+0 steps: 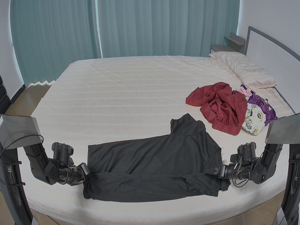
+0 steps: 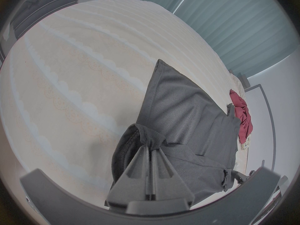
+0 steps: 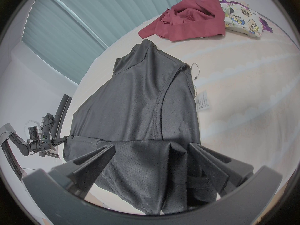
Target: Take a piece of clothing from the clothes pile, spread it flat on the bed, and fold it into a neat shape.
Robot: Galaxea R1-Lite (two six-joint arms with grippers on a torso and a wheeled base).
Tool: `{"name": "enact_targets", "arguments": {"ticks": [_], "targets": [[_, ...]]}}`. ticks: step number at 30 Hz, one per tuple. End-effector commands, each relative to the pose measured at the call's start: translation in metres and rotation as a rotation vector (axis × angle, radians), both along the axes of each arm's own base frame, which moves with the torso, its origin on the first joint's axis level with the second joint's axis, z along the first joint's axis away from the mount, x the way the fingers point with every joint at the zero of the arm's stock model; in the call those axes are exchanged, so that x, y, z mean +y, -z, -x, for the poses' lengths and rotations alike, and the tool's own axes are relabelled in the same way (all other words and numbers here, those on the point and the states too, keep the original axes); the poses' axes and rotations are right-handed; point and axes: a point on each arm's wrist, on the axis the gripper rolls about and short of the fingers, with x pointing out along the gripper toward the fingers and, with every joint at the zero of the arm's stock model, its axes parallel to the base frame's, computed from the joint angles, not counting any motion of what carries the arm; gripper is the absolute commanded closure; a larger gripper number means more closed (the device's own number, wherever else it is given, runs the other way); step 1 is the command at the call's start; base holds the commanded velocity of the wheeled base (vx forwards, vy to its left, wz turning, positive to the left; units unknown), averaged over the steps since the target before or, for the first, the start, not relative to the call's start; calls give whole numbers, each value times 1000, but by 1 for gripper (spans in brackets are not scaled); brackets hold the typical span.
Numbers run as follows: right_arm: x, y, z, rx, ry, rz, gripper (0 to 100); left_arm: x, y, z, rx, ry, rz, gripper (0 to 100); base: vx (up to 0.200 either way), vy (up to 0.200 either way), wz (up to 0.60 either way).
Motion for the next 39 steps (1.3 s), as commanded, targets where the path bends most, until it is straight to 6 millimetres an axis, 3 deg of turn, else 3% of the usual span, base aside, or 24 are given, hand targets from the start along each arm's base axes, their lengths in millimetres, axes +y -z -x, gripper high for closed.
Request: {"name": "enact_targets", "arguments": {"ticks": [1,2,3,13,26,39], "targets": [[1,7,0,20,-4,4,0,0,0,0,1,0,0,100,0,0,0],[2,8,1,22,-5,4,0,0,0,0,-1,0,0,100,0,0,0],[2,8,1,22,-5,4,100,0,0,0,-1,0,0,100,0,0,0],[-6,2,3,-2,21,-5,100,1,0,-1,-5,-3,0,100,0,0,0],[-14,-13,-4,-168,84,-76,100,1,1,-3,-9,-12,-12,100,0,0,0],[-12,-4,-20,-195,87,-82,100,1,8,-5,-14,-44,-64,100,0,0,0]]}}
